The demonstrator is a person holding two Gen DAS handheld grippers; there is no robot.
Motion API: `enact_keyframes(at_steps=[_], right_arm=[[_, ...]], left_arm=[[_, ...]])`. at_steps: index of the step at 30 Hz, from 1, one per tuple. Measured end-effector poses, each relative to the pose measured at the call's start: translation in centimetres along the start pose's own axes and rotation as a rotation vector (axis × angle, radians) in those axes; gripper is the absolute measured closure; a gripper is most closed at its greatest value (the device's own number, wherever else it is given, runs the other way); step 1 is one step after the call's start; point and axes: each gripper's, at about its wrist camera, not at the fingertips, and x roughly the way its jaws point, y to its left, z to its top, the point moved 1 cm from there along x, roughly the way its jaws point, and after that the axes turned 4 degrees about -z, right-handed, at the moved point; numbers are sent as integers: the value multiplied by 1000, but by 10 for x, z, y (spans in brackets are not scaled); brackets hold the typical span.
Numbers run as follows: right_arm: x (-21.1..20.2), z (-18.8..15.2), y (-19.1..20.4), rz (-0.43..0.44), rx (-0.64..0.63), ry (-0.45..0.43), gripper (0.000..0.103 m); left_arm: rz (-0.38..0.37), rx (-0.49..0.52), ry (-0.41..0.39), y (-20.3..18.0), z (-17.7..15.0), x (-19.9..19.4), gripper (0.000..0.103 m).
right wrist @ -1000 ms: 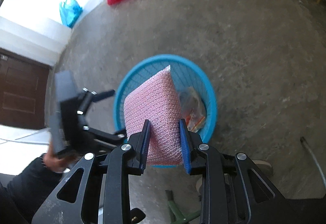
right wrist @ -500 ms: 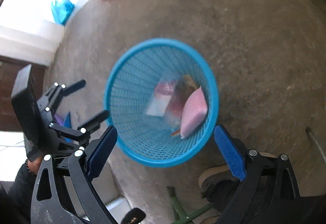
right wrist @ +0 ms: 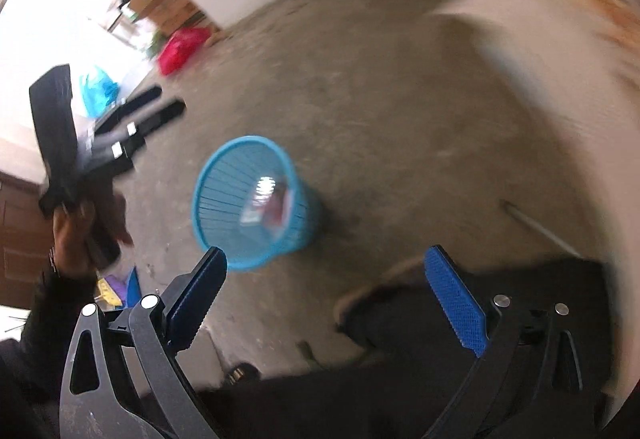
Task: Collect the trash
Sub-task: 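Bring both open grippers back over the table, then grasp the green plastic bottle with the right gripper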
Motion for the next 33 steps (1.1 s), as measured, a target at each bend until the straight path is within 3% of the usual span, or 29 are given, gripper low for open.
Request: enact_keyframes(at_steps=[6,9,14,19,23,31,33], right_arm=[[-90,-26,-95,-111,67,-23,8],[-143,-33,-169,-237,146,-56,8],[-203,-37,-288,-339,294,-111,8],[-219,-31,-410,-392,424,-79,8],[-213,-21,-469,-398,480,-32,8],[-189,-7,-535,-425,521,26,8],[-182,-5,-542,-397,522,39,8]], left_arm=[[-154,128,-31,-90,66,4,5],[-230,178,-22,-134,89,10,5],[-295,265,2,-196,106,25,5],[-321,326,43,-237,113,44,5],[-333,380,79,-268,119,59,5],[-377,491,165,-337,141,92,5],[-397,506,168,-349,146,98,5]])
